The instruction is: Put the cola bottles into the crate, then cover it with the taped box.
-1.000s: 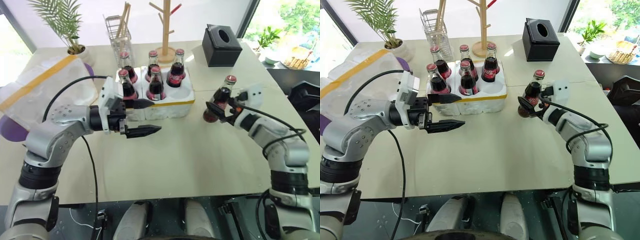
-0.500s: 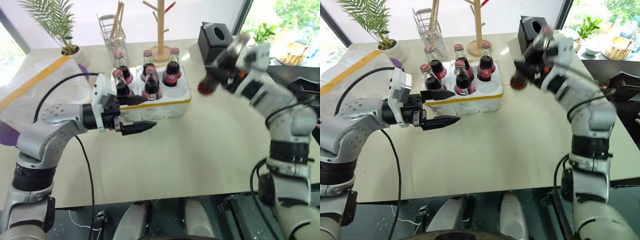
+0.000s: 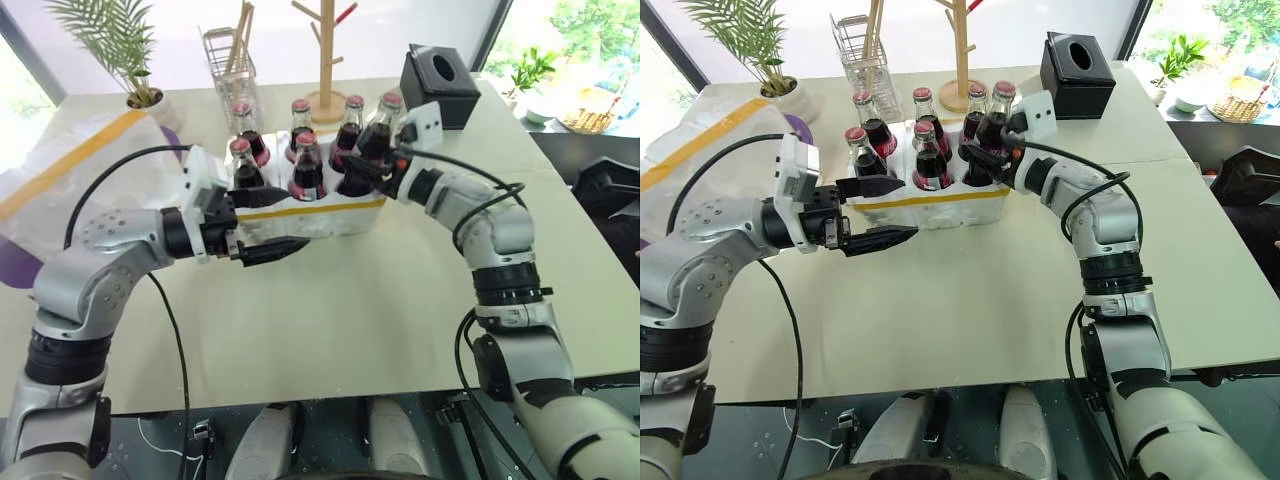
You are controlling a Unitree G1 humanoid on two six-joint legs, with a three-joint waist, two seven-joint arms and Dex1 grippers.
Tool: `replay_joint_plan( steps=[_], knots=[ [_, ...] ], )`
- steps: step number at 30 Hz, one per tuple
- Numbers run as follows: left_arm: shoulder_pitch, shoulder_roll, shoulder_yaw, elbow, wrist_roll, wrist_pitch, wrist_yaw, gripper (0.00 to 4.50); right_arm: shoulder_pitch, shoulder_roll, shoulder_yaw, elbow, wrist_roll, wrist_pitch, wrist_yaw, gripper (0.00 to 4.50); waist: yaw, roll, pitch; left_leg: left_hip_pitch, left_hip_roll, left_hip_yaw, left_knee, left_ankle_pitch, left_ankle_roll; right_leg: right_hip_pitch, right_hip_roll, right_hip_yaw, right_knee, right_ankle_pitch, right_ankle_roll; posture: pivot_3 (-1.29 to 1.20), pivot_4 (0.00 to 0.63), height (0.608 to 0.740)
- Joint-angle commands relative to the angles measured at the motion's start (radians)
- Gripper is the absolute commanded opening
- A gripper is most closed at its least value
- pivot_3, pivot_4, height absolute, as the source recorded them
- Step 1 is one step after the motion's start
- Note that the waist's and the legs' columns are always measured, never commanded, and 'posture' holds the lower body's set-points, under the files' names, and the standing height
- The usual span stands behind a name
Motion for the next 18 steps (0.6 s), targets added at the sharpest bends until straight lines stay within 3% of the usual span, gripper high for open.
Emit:
replay_joint_plan(
  steps=[1,4,6,8,13,18],
  knots=[
    [0.016,0.023,0.05,-0.044,-0.009,-0.01,0.007,4.5,-0.019,-0.023,0.038,-0.039,-0.047,-0.083,0.072,2.79,-0.002,0.0,0.0,0.0,0.0,0.0,0.0,0.0,0.0,0.0,0.0,0.0,0.0,0.0,0.0,0.0,0.15,0.74],
    [0.021,0.027,0.06,-0.037,-0.005,-0.013,0.009,4.5,-0.019,-0.018,0.088,0.032,-0.087,-0.083,0.114,2.79,-0.002,0.0,0.0,0.0,0.001,0.0,0.0,0.0,0.0,0.0,0.001,0.0,0.0,0.0,0.0,0.0,0.15,0.74],
    [0.018,0.032,0.062,-0.03,-0.002,-0.017,0.008,4.5,-0.035,-0.003,0.091,0.081,-0.102,-0.088,0.114,3.8,0.0,0.0,0.0,0.001,0.001,0.0,0.0,0.0,0.0,0.001,0.001,0.0,0.0,0.0,0.0,0.0,0.15,0.74],
    [0.018,0.044,0.063,-0.022,0.008,-0.021,0.002,4.5,-0.045,0.002,0.096,0.103,-0.125,-0.113,0.117,4.46,-0.001,-0.001,0.0,0.001,0.001,0.0,0.0,0.0,0.0,0.001,0.001,0.0,0.0,0.0,0.0,0.0,0.15,0.74],
    [0.047,0.136,0.104,-0.009,0.035,-0.033,-0.042,4.5,-0.04,-0.018,0.072,0.014,-0.121,-0.102,0.132,4.46,-0.005,0.0,0.0,0.002,0.001,0.0,0.0,0.0,0.0,0.002,0.001,0.0,0.0,0.0,0.0,0.0,0.15,0.74],
    [0.146,0.341,0.289,0.018,0.01,0.03,-0.134,4.5,-0.009,-0.162,-0.034,-0.218,0.0,0.046,0.218,4.46,0.0,0.0,0.0,0.0,0.001,0.0,-0.001,0.0,0.0,-0.001,0.001,0.0,0.001,0.0,0.0,0.0,0.15,0.74]
  ],
)
